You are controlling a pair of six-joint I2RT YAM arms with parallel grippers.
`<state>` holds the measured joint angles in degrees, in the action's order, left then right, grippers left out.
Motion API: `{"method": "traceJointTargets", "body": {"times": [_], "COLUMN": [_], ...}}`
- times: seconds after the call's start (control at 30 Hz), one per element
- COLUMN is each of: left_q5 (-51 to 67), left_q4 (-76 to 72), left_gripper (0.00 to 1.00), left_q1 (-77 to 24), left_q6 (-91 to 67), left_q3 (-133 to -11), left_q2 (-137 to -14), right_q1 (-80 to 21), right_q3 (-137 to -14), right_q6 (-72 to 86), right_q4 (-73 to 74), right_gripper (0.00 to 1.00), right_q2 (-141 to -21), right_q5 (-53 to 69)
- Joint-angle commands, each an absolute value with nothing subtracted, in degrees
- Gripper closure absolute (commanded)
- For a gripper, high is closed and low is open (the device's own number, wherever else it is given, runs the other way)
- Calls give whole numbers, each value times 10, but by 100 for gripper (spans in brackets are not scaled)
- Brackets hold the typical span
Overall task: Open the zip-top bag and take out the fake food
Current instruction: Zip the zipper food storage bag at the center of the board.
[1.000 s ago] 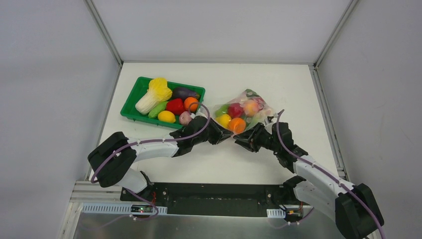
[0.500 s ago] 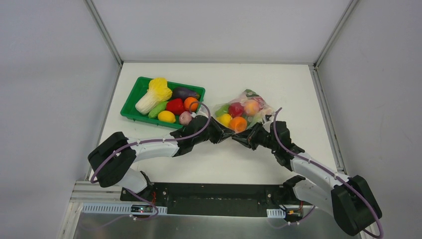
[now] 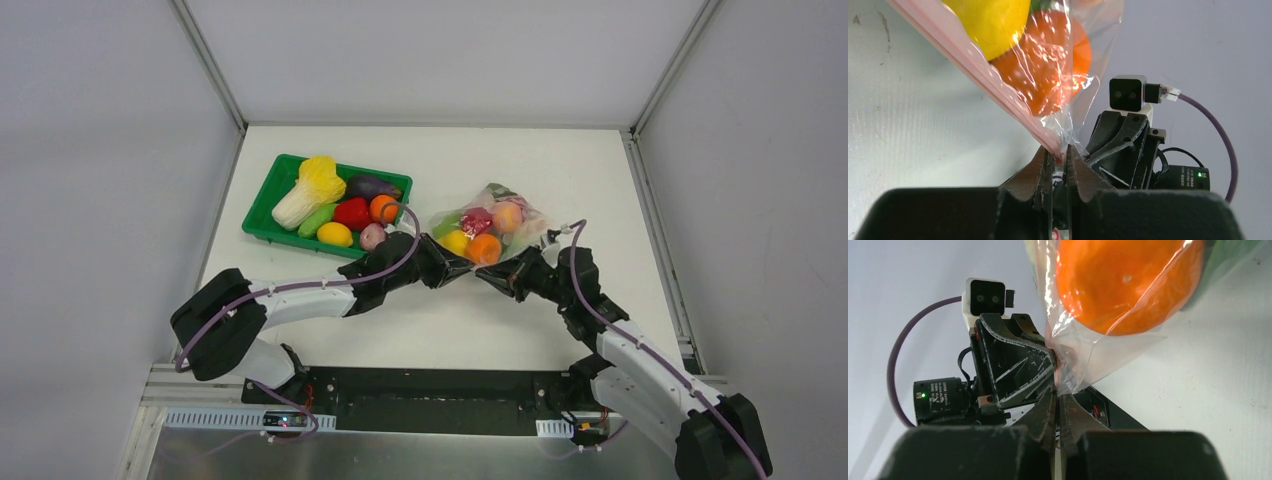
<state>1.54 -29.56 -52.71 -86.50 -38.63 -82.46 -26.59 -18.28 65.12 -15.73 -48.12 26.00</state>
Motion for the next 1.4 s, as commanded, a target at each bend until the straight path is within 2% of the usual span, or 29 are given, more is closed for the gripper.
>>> {"method": "traceJointTargets", "body": {"times": [0.0,0.53,1.17,1.27,1.33,1.37], "left_q5": [-16,-26,-27,-7,27,40], "left_q4": [-271,-230,-116,-105,-103,-103], "left_gripper": [100,100,100,93,82,72], "left_q1": [-496,-434,-326,-327,-327,-328], "left_q6": [-851,-813,-690,-666,-653,-649], "left_q3": [-363,-331,-319,-330,-339,-341], "left_q2": [-791,-761,-693,-692,-693,-693], "right_q1": [-225,-151,-61,-49,-40,-36], "right_q3": [-187,-231,-334,-346,-359,-366], "right_q6": [628,560,431,409,382,370], "right_q4": [-103,77,222,231,240,246], "right_gripper": [100,100,100,100,100,100], "right_q2": [-431,-335,-369,-380,-391,-399], "right_q5": [252,251,201,190,176,165]}}
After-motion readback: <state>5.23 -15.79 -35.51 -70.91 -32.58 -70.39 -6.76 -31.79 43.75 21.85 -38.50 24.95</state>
